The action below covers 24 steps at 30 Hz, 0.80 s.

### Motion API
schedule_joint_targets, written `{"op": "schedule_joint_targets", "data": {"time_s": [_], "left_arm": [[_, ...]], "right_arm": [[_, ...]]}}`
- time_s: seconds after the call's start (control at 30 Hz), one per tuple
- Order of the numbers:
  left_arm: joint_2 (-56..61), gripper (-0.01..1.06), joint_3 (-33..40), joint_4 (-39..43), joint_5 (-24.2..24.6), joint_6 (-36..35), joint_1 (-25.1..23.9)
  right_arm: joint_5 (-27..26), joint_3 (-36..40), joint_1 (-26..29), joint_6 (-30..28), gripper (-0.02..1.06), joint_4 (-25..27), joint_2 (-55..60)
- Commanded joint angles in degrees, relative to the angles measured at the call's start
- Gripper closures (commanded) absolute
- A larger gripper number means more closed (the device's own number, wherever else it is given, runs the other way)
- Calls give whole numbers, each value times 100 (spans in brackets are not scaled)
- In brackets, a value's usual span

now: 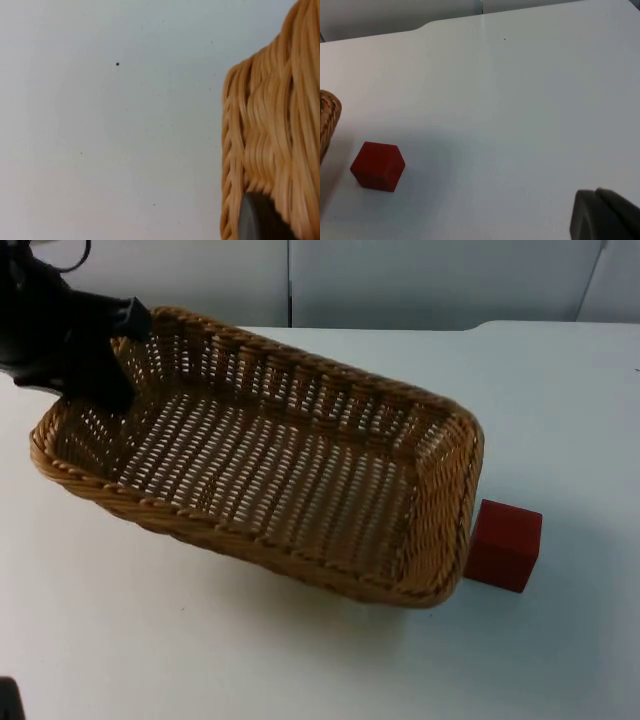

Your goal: Pick up the basket with the left hand and place the cube into the basket with the right hand.

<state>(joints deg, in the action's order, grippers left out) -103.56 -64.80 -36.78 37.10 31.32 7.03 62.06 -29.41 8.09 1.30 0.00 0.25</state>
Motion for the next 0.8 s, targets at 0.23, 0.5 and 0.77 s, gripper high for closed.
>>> {"op": "schedule_joint_targets", "data": {"time_s": [0.23, 0.5, 0.77], "left_arm": [[236, 105, -54, -649, 318, -90, -238], [236, 105, -54, -624, 286, -90, -238], [236, 105, -54, -624, 84, -90, -238]], "right_arm": [[-18, 26, -8, -19, 104, 32, -25], [-18, 26, -8, -19, 104, 32, -25], [-18, 26, -8, -19, 104, 32, -25]]}}
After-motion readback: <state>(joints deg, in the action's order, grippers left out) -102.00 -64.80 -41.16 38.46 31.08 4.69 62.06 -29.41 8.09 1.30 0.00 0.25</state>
